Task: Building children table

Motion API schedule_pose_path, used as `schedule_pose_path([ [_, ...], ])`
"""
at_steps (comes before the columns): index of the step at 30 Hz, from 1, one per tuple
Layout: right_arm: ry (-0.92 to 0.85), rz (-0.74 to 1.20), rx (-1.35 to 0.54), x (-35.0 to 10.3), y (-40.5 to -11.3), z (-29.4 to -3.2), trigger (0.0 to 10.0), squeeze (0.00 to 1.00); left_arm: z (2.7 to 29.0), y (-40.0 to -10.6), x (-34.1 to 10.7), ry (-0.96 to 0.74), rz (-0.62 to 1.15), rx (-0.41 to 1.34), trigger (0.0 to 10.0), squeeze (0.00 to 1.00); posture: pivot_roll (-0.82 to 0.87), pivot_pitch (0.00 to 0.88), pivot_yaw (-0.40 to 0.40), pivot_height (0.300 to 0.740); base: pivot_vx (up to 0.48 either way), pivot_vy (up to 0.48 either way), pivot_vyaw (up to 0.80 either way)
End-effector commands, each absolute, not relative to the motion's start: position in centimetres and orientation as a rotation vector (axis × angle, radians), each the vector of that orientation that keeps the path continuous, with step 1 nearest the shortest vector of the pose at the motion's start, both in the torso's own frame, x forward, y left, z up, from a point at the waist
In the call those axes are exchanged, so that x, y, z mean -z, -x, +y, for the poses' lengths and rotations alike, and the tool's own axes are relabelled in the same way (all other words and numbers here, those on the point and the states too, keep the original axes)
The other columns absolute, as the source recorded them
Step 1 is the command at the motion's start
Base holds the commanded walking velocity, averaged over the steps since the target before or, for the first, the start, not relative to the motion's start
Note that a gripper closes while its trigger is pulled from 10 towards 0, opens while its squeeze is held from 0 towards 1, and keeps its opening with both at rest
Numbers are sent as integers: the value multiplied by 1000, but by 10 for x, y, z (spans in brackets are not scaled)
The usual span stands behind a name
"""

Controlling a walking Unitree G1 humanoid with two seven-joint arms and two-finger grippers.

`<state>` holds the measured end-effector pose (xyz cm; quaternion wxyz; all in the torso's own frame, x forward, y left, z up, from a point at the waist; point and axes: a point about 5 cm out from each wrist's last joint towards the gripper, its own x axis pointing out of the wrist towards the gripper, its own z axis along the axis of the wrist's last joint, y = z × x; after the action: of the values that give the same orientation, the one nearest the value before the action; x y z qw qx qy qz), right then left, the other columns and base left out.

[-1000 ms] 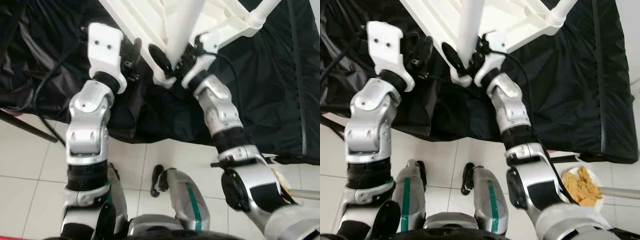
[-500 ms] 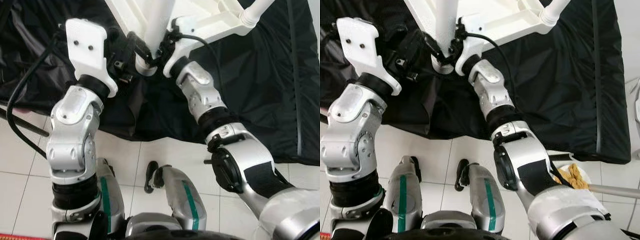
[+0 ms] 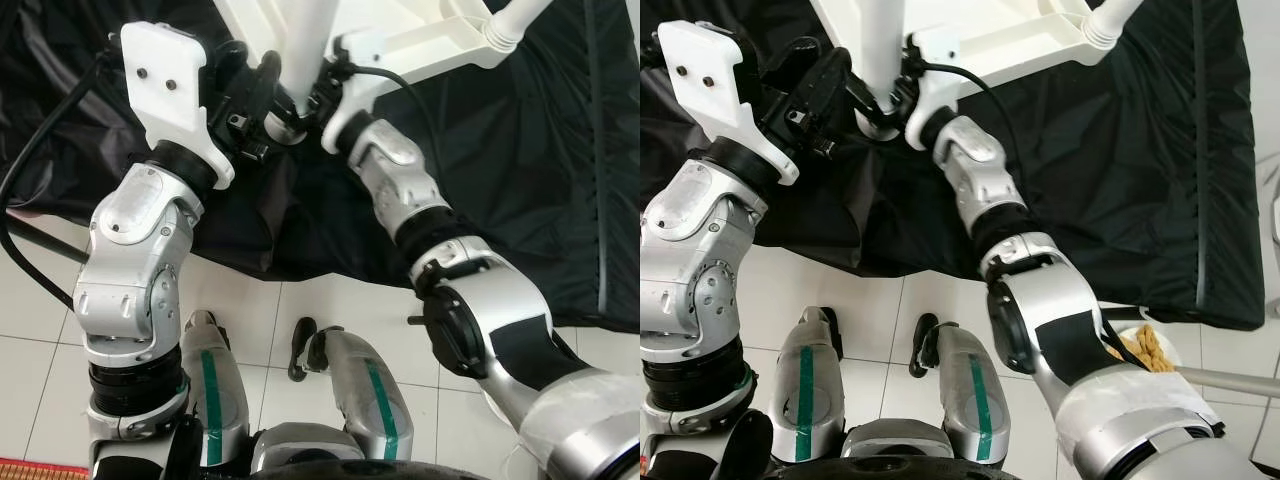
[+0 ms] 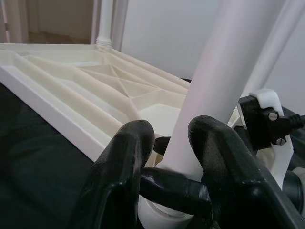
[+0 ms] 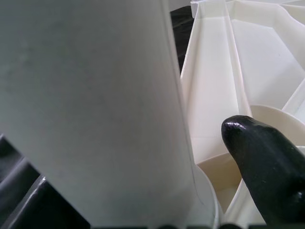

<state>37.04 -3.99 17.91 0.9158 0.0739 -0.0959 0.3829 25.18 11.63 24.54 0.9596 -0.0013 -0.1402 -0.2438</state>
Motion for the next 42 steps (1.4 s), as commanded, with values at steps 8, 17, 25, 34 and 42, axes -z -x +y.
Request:
schedule_pose_path([
  [8,-94,-200,-725,-165,-372,-88,10000,0,94,-255,-242,-50,-266,827,10000,0,223,127,-176,740,0,0,0],
  [17,-47,-227,-725,-163,-367,-97,10000,0,84,-264,-245,-84,-289,886,10000,0,186,112,-165,740,0,0,0],
  [25,-53,-260,-732,-163,-363,-79,10000,0,83,-264,-246,-75,-294,882,10000,0,185,108,-169,740,0,0,0],
  [34,-121,-314,-755,-166,-355,-73,10000,1000,79,-264,-244,-61,-308,889,10000,0,178,102,-170,740,0,0,0],
  [42,-87,-324,-620,-164,-355,-91,10000,0,75,-264,-239,-56,-296,909,10000,0,156,90,-159,740,0,0,0],
])
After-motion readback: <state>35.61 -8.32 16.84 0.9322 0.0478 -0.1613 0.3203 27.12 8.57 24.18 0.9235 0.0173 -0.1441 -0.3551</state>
